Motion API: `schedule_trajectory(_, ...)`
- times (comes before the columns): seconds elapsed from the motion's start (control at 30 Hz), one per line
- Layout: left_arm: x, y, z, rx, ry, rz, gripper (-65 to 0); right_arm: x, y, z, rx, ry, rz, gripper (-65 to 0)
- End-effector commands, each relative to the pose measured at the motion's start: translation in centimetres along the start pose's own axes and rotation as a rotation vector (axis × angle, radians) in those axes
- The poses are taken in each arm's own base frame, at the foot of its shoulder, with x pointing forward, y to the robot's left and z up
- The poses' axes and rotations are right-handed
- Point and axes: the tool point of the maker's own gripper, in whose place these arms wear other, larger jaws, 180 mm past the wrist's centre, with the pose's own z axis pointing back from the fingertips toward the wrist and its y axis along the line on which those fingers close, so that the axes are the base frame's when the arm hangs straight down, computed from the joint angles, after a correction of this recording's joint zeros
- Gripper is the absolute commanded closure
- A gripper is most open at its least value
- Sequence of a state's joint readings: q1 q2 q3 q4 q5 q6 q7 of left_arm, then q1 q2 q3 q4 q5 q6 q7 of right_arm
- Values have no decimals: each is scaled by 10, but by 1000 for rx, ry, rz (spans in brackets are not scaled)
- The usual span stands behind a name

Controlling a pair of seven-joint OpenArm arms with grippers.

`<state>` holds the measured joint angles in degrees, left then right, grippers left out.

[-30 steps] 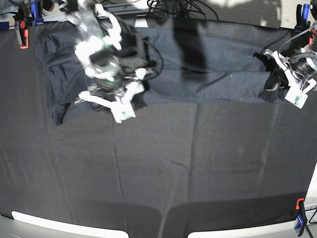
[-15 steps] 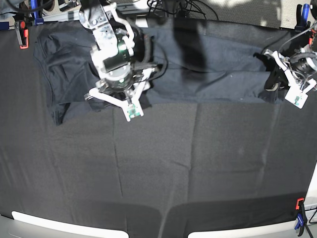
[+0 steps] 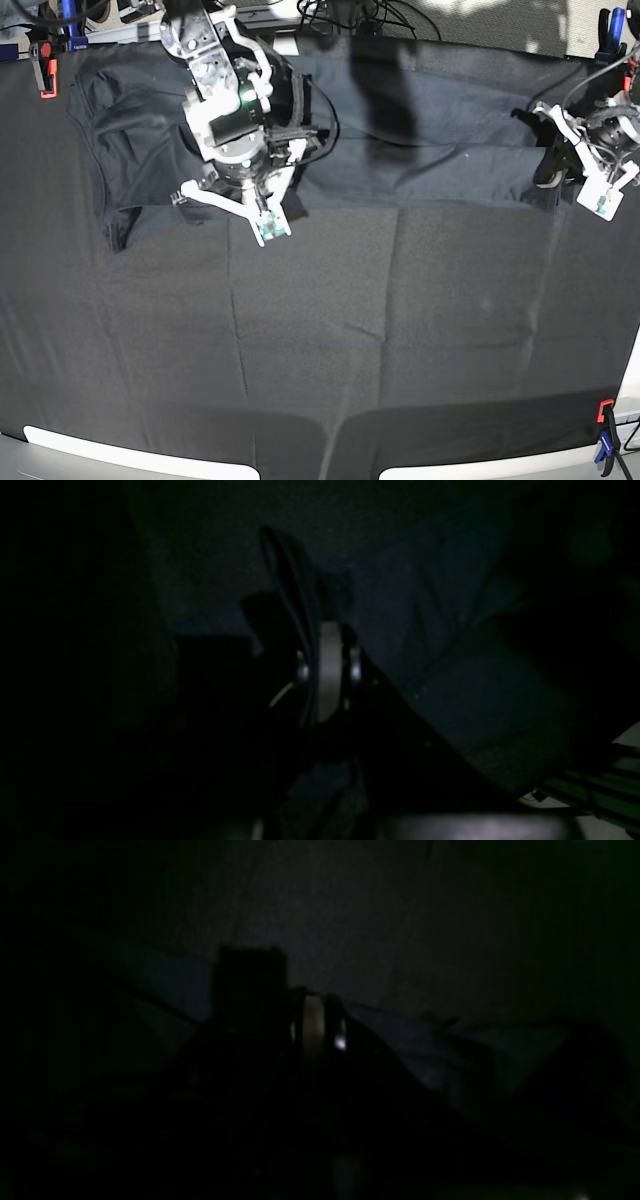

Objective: Layout the t-shirt on the table in an organized manner, then fold the t-shirt properly
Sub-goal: 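Press the folded shirt flat with the right gripper near the collar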

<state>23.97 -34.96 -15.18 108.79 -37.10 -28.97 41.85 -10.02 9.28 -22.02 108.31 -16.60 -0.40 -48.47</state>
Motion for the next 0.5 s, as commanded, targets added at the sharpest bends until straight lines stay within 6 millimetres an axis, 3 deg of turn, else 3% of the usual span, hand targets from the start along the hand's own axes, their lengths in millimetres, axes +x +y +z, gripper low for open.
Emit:
schedule_trajectory(0.0, 13, 3, 4, 4, -39, -22, 0, 16, -8, 2, -34, -65, 16, 0)
schedule_trajectory(0.27, 13, 3, 4, 4, -40, -22, 0, 21, -10, 3, -73, -71, 48, 0)
schedule_trajectory(0.37, 13, 3, 4, 4, -40, -22, 0, 12, -9, 3, -65, -24, 39, 0)
schedule_trajectory(0.4, 13, 3, 4, 4, -40, -22, 0, 10, -9, 3, -65, -10, 39, -23)
schedule_trajectory(0.47, 13, 3, 4, 4, -40, -22, 0, 6, -9, 3, -67, 11, 39, -178)
